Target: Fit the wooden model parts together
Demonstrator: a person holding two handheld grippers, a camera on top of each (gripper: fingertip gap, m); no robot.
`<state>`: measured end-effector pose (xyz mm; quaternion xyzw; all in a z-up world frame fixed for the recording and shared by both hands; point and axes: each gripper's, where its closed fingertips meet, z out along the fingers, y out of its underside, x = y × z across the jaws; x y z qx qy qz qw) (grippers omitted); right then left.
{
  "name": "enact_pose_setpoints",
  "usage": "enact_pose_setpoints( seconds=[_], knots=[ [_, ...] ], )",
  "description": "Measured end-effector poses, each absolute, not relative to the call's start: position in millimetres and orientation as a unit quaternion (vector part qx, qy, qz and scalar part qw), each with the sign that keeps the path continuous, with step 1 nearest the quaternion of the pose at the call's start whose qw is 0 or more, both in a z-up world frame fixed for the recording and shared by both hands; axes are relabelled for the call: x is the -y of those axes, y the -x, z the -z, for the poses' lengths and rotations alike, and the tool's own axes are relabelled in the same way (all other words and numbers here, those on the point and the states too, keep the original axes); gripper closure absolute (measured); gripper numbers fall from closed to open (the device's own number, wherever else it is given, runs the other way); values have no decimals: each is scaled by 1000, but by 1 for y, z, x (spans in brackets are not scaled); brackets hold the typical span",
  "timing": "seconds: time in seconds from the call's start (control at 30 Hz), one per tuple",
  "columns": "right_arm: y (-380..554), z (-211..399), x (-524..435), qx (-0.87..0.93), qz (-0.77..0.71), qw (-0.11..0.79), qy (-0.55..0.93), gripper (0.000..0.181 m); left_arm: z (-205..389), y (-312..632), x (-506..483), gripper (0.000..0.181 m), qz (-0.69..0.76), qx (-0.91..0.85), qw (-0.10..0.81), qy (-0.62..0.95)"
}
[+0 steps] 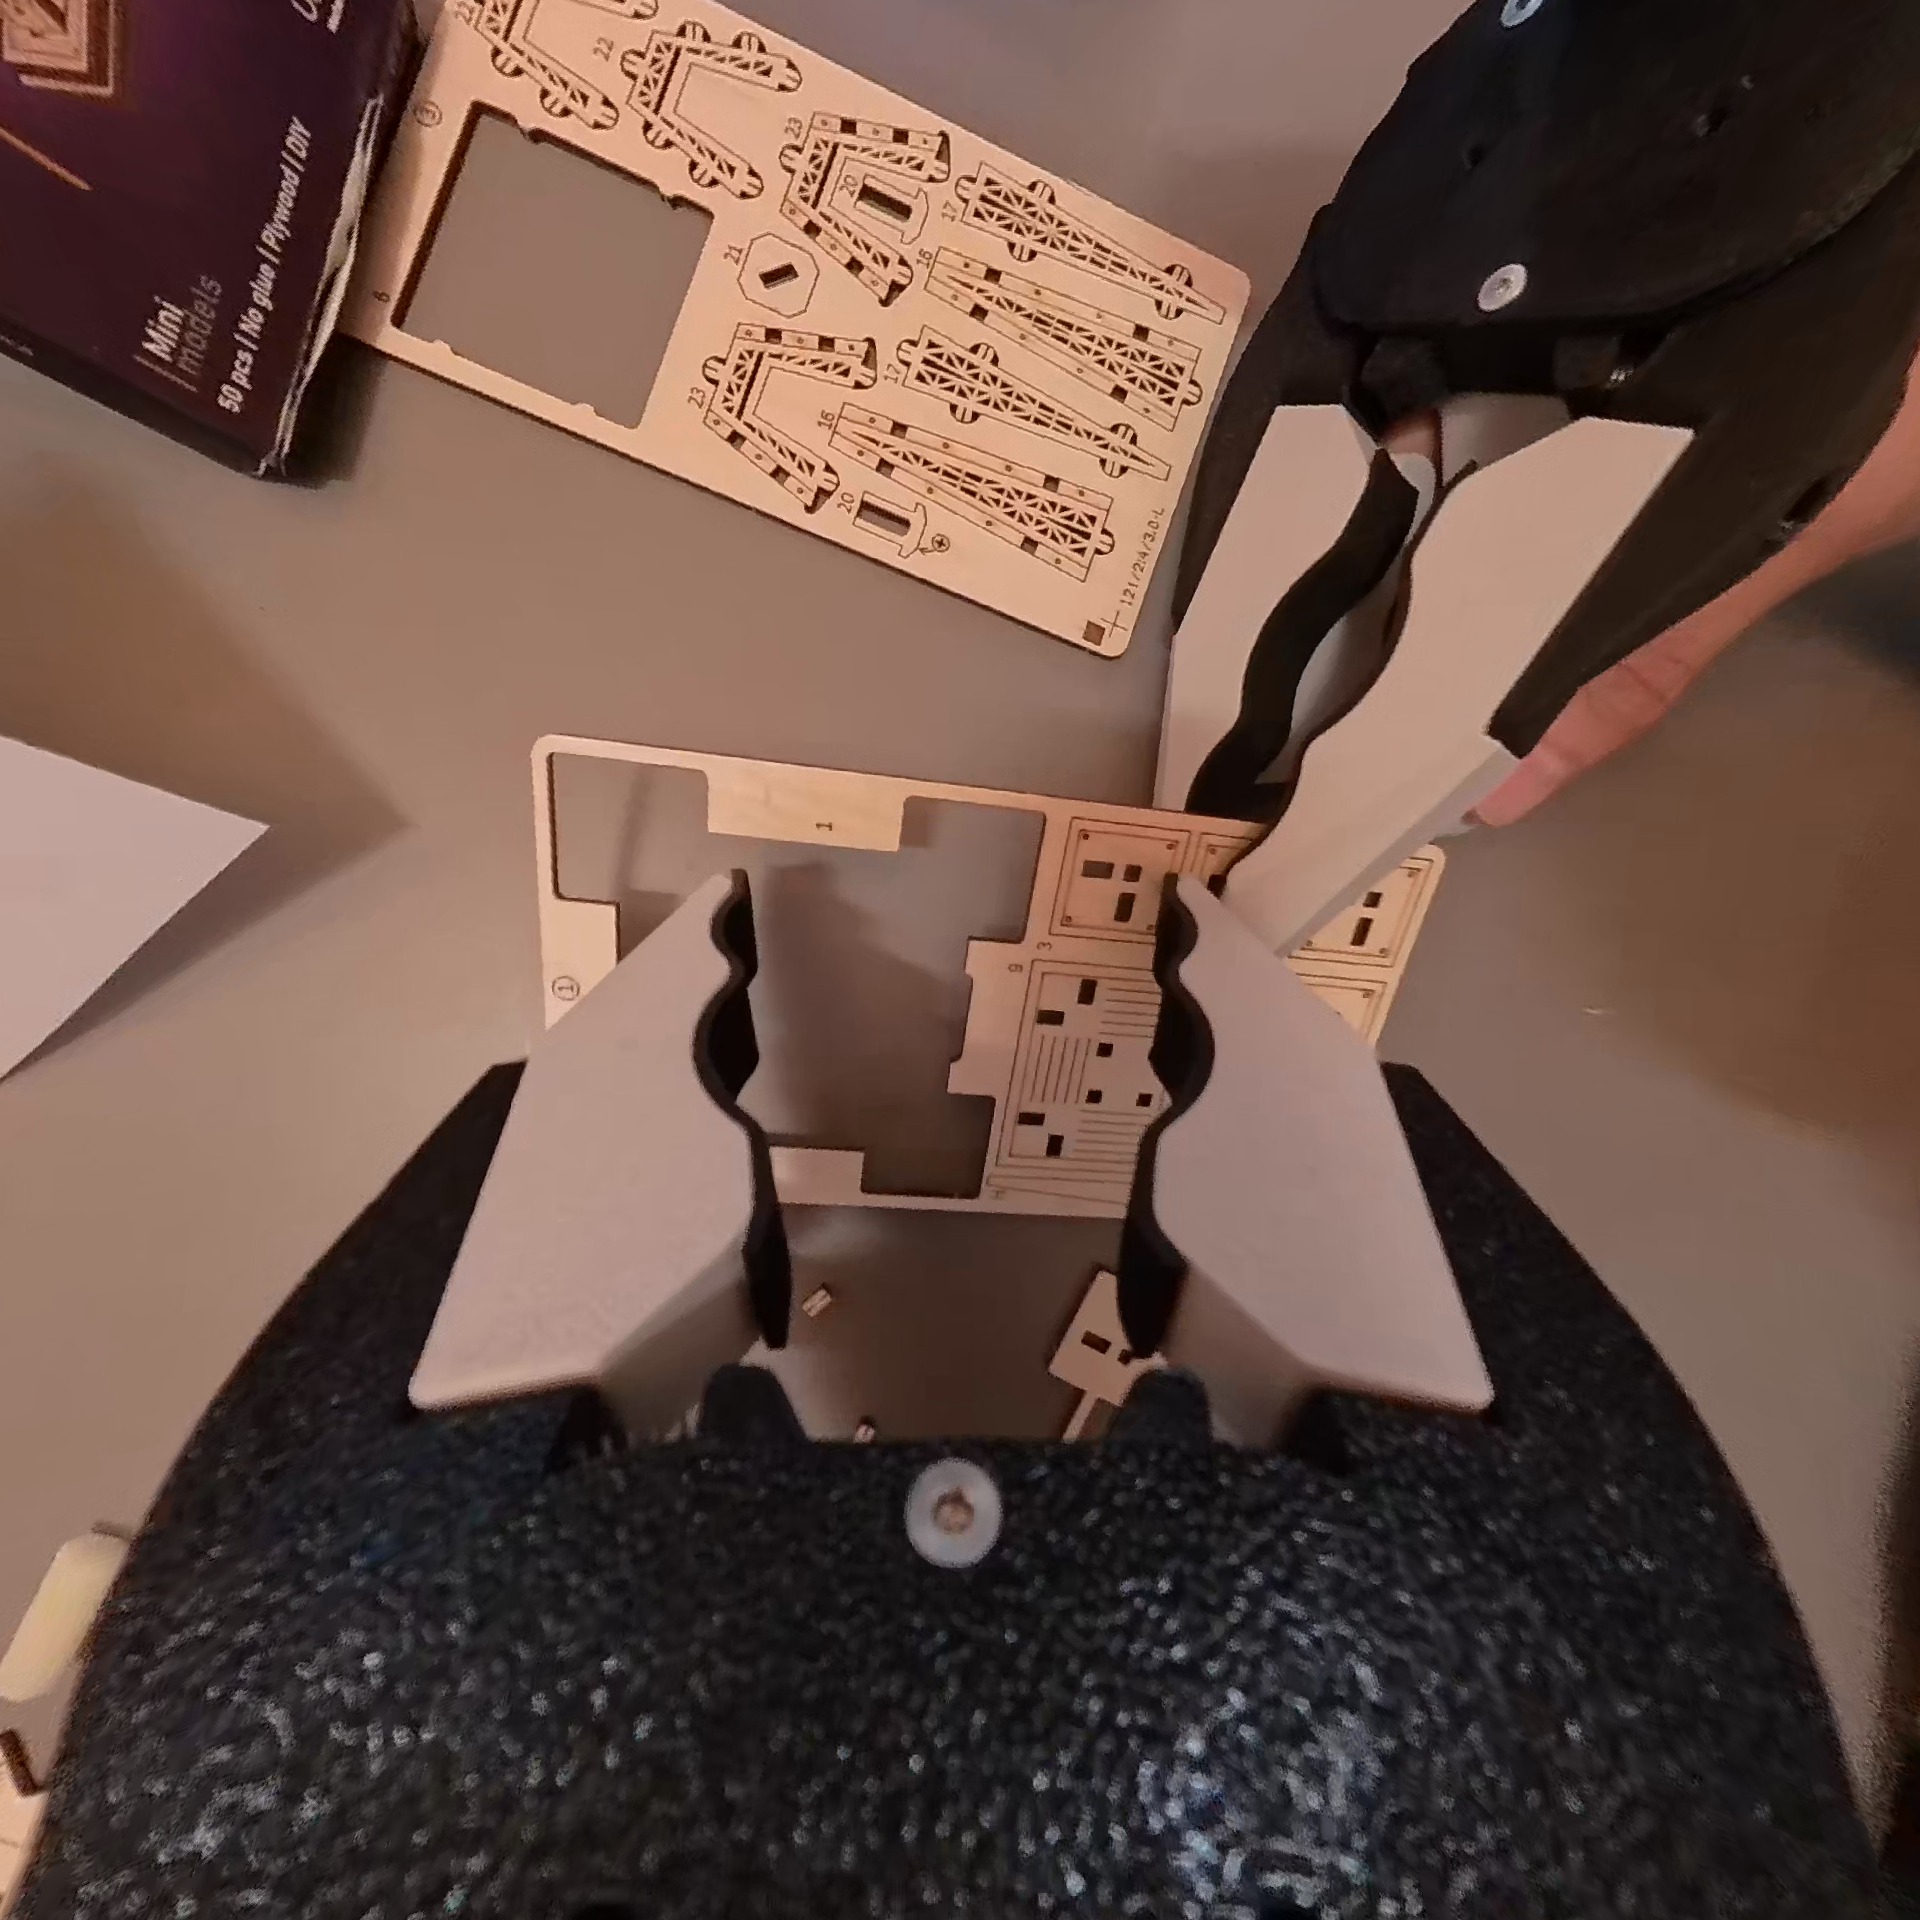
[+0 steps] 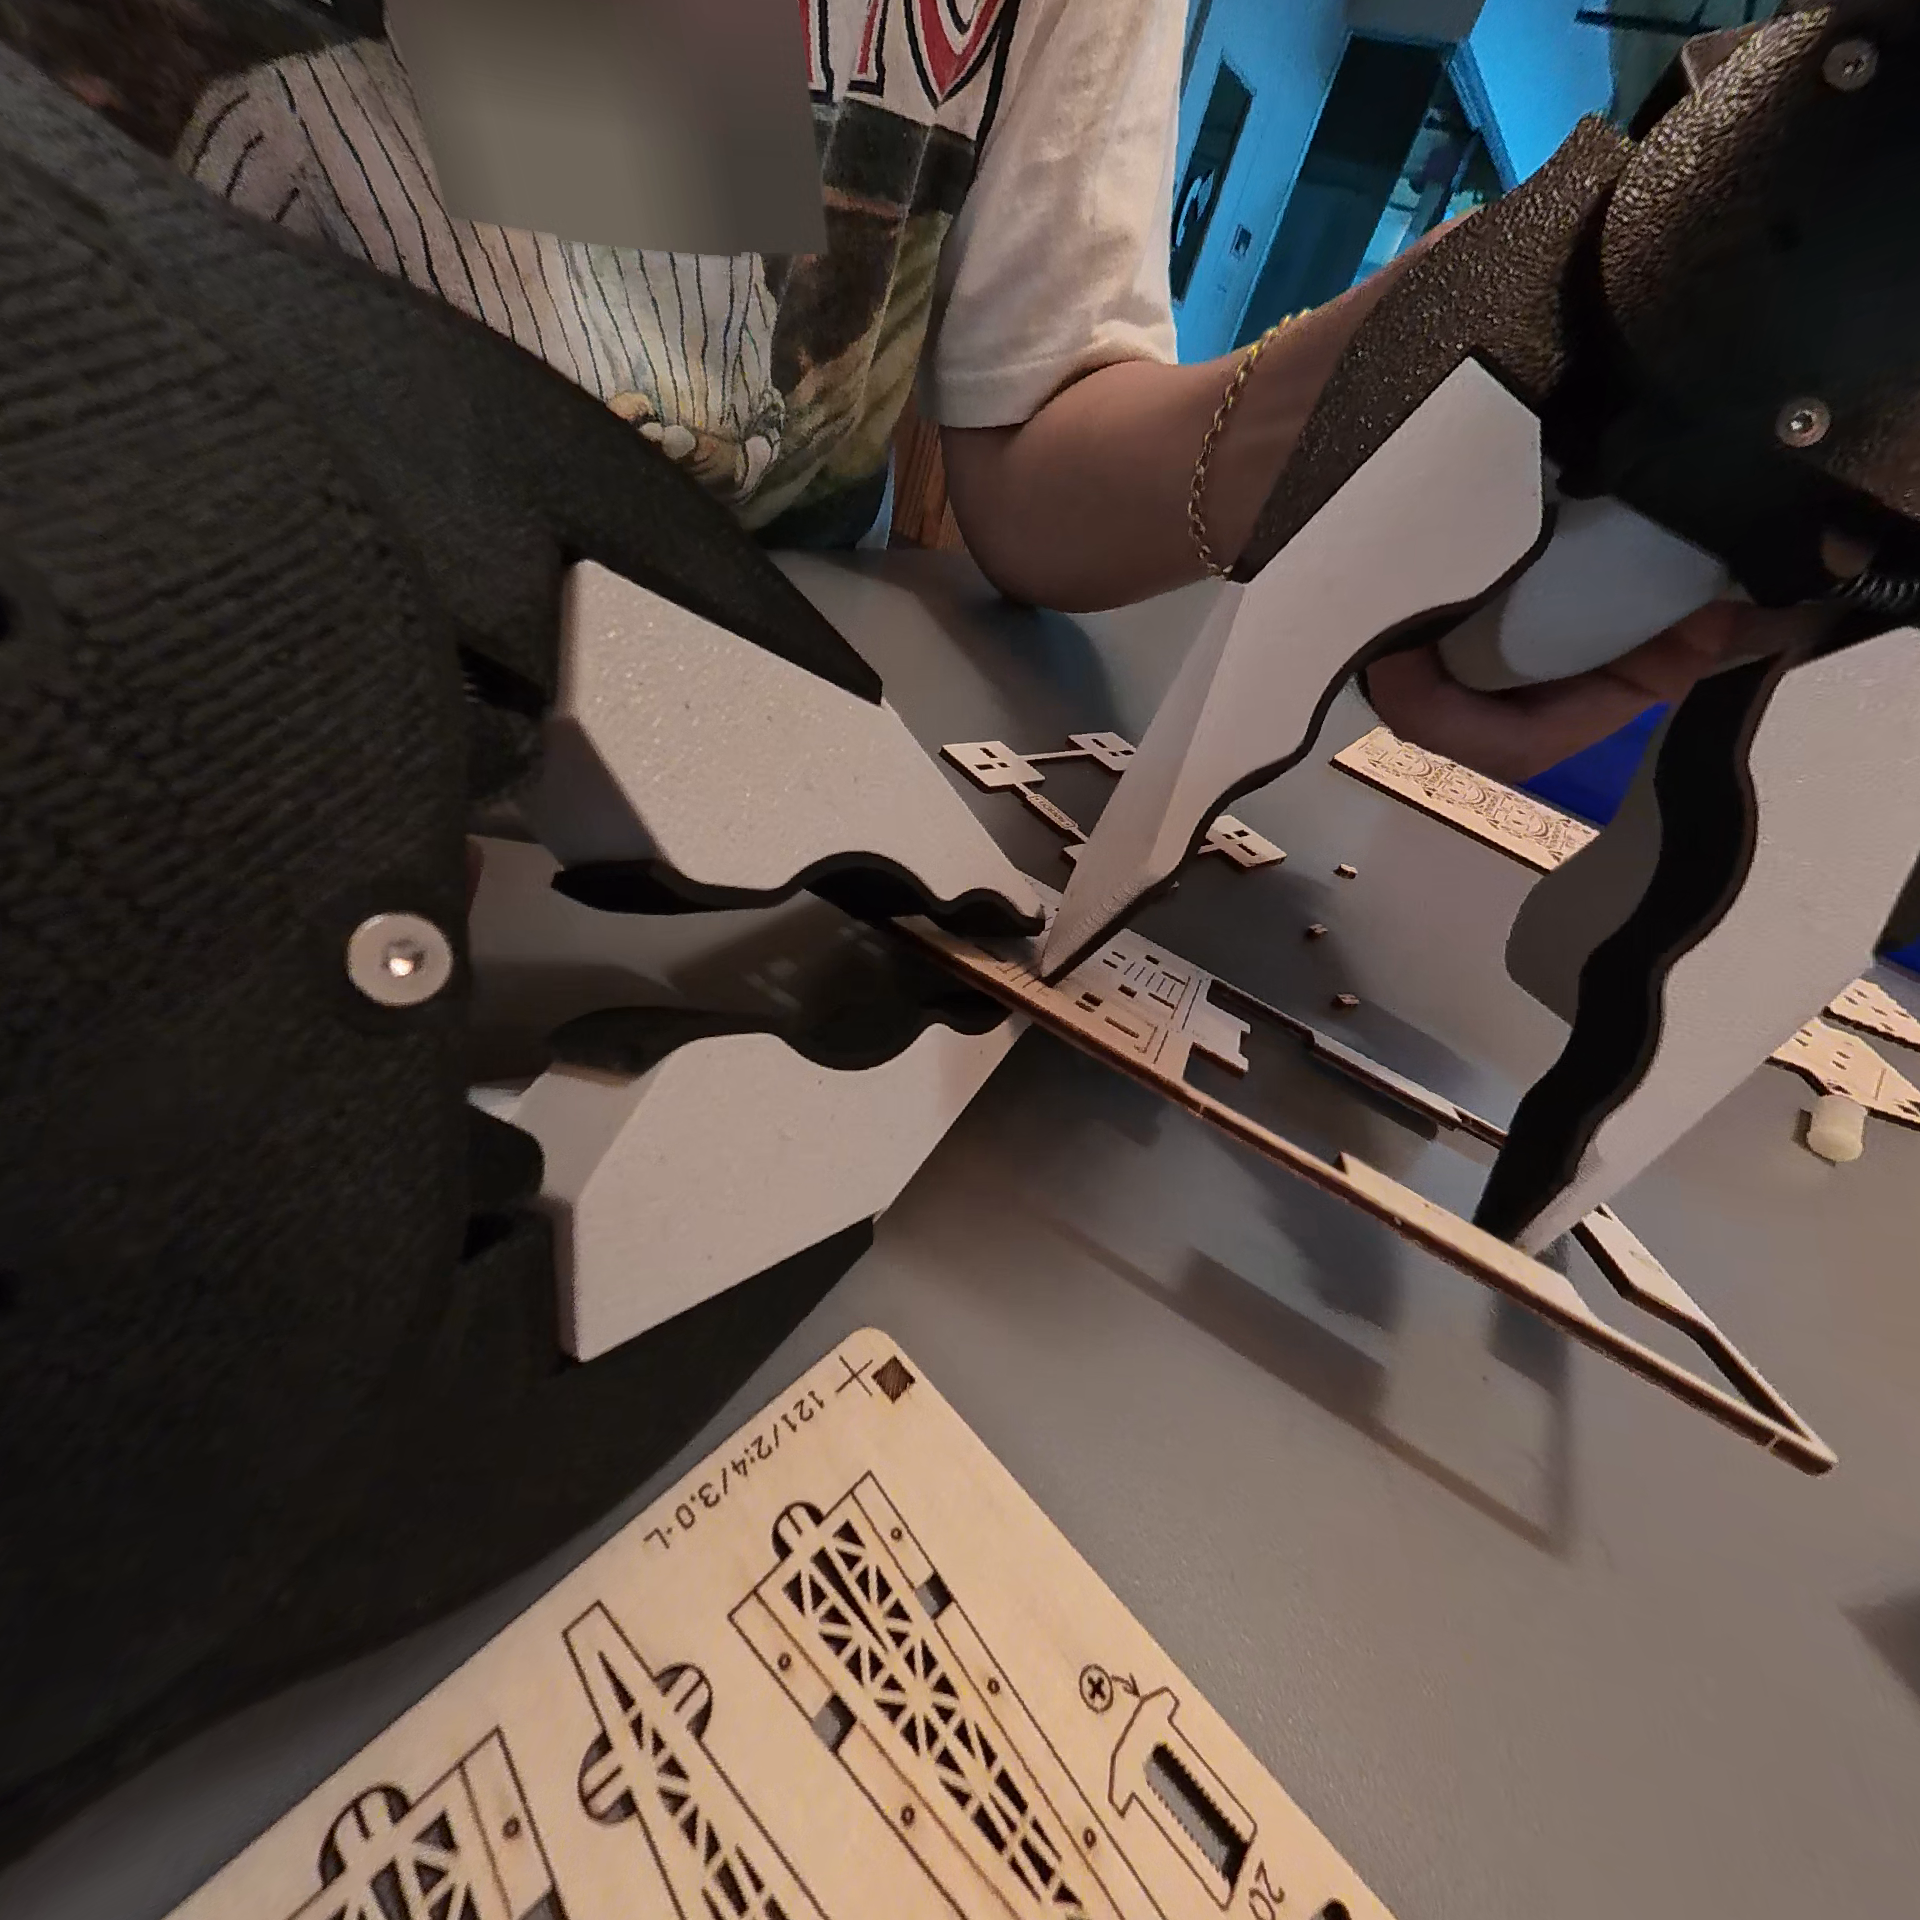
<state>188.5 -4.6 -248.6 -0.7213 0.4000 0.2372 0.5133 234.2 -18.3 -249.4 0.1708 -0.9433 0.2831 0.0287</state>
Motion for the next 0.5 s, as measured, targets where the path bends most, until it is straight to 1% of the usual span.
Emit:
enact_pose_setpoints(
  seconds=[0.13,0.23,0.33,0.47,0.5],
  knots=[
    [-189,250,5,-403,-236,509,723,173,252,-237,16,100,-271,944,29,-185],
    [-189,251,5,-407,-235,506,723,173,255,-238,16,100,-262,945,40,-192],
    [-190,252,5,-412,-234,504,722,173,255,-236,18,105,-244,951,48,-185],
    [-191,254,6,-419,-232,501,721,172,252,-232,20,118,-237,957,27,-166],
    [-192,254,6,-421,-232,501,720,172,252,-232,21,118,-234,958,22,-164]
  ],
)
